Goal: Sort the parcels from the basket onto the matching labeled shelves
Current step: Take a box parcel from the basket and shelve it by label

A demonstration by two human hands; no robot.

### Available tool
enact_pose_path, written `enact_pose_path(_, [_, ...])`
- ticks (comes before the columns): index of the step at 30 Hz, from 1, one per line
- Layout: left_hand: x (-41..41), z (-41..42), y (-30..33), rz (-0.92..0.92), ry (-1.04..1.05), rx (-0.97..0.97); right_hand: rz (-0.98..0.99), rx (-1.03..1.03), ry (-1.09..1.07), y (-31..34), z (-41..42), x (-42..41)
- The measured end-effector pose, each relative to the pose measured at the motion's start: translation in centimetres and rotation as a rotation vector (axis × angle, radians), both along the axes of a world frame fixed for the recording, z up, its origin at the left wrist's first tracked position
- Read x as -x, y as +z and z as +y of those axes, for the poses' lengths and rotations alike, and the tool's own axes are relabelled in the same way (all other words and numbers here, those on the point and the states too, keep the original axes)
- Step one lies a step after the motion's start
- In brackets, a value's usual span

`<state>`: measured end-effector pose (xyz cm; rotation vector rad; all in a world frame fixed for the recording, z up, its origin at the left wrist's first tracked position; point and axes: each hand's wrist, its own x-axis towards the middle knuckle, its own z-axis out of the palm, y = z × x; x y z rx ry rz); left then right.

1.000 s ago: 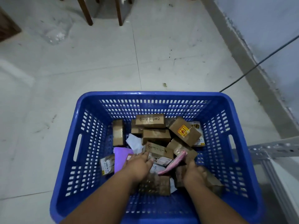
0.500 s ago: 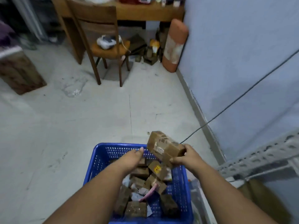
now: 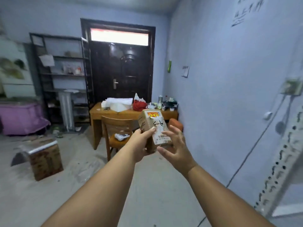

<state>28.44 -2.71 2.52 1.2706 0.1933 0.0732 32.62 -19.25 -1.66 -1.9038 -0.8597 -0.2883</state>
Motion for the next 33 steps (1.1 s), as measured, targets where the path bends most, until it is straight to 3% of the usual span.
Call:
enact_pose_path(2, [1.7, 0.9, 2.4, -0.13, -0.001, 0.025, 0.15, -0.171, 0.017, 2.7, 0.8, 0.2])
enact_pose_path(5, [3.9, 1.8, 5.0, -0.241, -0.04, 0.011, 0.406, -0.242, 0.158, 5.5, 1.7, 0.1])
enact_pose_path(8, [4.7, 2.6, 6.2, -0.301, -0.072, 0.012, 0.461, -0.256, 0.3, 7.8, 2.3, 1.0])
enact_pose_path(10, [5.2, 3.1, 6.9, -0.327, -0.075, -0.101, 0.482, -0.331, 0.297, 9.4, 2.7, 1.8])
enact_pose_path(12, [6.2, 3.5, 7.6, -0.344, -0.046, -0.201, 0.484, -0.418, 0.285, 10.9, 2.6, 2.2])
enact_pose_path(16, [7.5, 5.0, 8.7, -0.348, 0.116, -0.219, 0.453, -0.427, 0.237, 13.4, 1.2, 2.0])
enact_pose_path(23, [9.3, 5.8, 9.0, -0.28, -0.084, -0.298, 0.364, -0.382, 0.205, 17.0, 1.3, 2.0])
enact_pose_path(29, [8.9, 6.2, 9.5, -0.377, 0.1, -0.003, 0.229, -0.363, 0.02, 17.0, 3.6, 2.8])
enact_pose_path(33, [8.5, 5.4, 10.1, -0.473, 0.152, 0.113, 0.268, -0.211, 0.083, 15.9, 5.3, 4.6])
